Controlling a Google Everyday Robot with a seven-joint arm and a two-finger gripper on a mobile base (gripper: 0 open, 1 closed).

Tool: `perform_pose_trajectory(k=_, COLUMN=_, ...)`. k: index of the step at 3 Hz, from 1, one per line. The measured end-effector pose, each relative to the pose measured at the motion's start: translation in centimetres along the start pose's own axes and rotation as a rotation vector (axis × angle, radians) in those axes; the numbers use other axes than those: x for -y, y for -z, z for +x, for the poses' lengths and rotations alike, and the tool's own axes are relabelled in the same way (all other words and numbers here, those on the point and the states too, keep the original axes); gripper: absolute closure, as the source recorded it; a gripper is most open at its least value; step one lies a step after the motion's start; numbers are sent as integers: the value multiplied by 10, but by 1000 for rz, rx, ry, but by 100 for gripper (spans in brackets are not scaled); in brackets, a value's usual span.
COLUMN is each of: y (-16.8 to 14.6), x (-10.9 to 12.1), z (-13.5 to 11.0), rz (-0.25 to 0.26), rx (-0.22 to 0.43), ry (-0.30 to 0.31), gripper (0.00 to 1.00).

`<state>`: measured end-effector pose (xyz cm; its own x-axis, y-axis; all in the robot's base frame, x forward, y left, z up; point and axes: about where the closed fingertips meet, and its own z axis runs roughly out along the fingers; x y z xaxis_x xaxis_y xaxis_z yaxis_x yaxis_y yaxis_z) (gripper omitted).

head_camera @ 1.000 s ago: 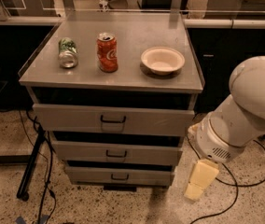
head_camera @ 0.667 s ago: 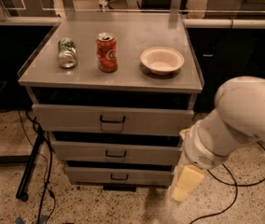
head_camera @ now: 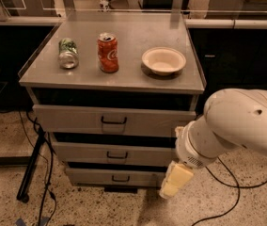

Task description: Open middle drawer

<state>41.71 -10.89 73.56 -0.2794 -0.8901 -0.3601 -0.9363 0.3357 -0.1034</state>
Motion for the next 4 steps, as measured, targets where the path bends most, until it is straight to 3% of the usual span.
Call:
perform_pose_trajectory(k=3, y=-107, x=-36, z=-4, rz=-148, rx=70, ry=-105, gripper=0)
perform_pose_trajectory(k=4, y=-107, x=-36, z=-4, rz=-148, rx=70, ry=-105, gripper=0)
